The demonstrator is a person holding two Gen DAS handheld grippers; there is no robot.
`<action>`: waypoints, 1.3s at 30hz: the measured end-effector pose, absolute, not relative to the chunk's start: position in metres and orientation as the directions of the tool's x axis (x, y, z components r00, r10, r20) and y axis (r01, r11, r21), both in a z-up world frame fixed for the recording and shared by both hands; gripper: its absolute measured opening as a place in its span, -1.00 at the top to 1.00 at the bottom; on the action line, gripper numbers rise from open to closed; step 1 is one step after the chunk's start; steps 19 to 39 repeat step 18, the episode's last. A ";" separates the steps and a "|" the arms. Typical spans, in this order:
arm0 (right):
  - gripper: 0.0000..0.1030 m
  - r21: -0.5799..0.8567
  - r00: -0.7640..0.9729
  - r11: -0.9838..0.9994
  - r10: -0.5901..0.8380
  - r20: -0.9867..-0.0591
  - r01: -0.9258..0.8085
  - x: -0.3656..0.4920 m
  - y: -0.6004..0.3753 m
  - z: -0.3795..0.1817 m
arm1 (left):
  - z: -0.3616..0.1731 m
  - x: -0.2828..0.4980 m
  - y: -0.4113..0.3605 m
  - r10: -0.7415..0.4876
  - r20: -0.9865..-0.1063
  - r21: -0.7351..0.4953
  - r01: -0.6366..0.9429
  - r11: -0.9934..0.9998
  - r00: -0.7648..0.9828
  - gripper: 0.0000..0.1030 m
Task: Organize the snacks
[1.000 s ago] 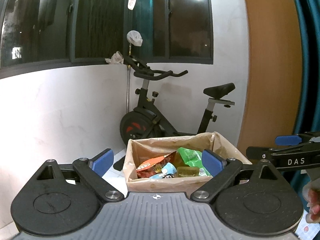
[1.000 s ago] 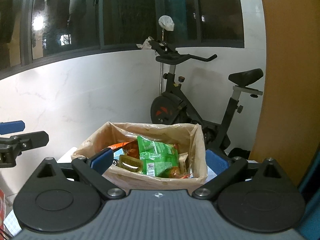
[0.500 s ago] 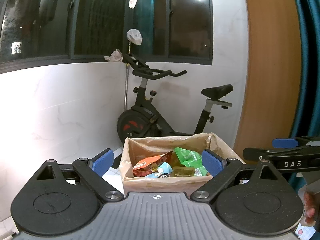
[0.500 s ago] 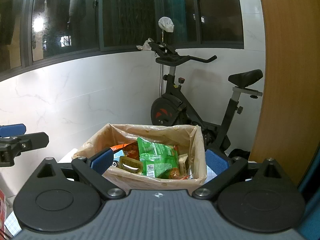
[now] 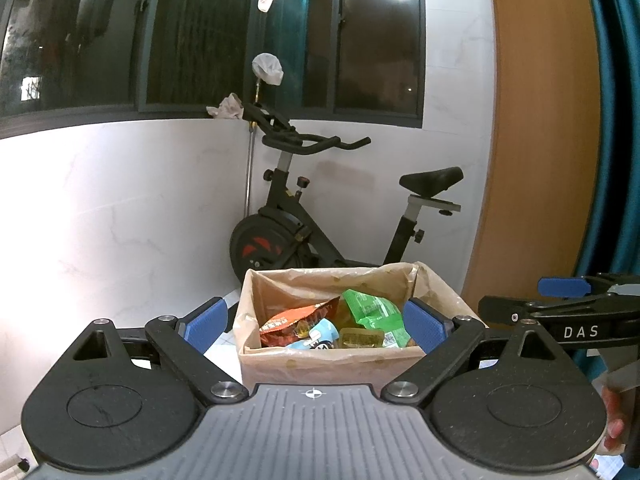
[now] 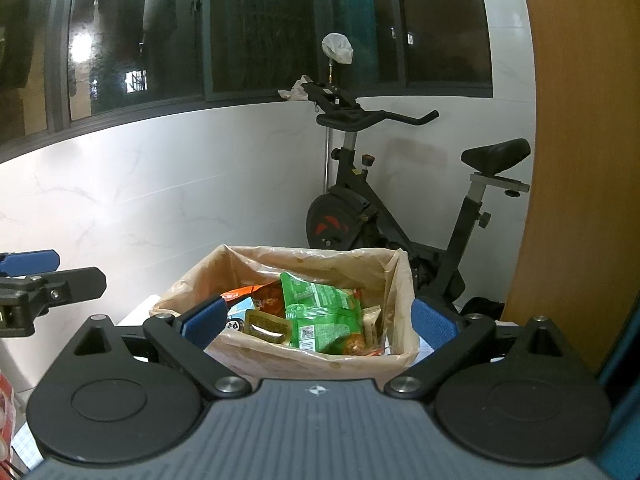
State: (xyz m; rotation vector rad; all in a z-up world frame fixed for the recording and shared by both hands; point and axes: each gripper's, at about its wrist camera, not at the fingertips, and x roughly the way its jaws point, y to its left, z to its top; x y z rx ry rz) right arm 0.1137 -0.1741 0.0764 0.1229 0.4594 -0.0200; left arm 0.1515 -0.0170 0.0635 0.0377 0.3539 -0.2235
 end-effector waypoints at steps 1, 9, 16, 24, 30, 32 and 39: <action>-0.95 0.114 0.896 0.992 0.008 -0.444 0.047 0.114 -0.174 0.076 | 0.063 0.151 -0.017 -0.211 -0.348 -0.003 0.223 0.975 0.914 -0.87; -0.95 0.119 0.895 0.992 0.012 -0.447 0.047 0.115 -0.175 0.076 | 0.063 0.152 -0.017 -0.219 -0.350 -0.010 0.230 0.973 0.911 -0.87; -0.95 0.120 0.894 0.992 0.014 -0.448 0.044 0.115 -0.175 0.075 | 0.061 0.152 -0.017 -0.223 -0.345 -0.012 0.233 0.972 0.912 -0.87; -0.95 0.120 0.893 0.992 0.014 -0.449 0.045 0.115 -0.175 0.073 | 0.061 0.153 -0.017 -0.221 -0.346 -0.013 0.231 0.973 0.912 -0.87; -0.95 0.120 0.893 0.992 0.014 -0.449 0.045 0.115 -0.175 0.073 | 0.061 0.153 -0.017 -0.221 -0.346 -0.013 0.231 0.973 0.912 -0.87; -0.95 0.120 0.893 0.992 0.014 -0.449 0.045 0.115 -0.175 0.073 | 0.061 0.153 -0.017 -0.221 -0.346 -0.013 0.231 0.973 0.912 -0.87; -0.95 0.120 0.893 0.992 0.014 -0.449 0.045 0.115 -0.175 0.073 | 0.061 0.153 -0.017 -0.221 -0.346 -0.013 0.231 0.973 0.912 -0.87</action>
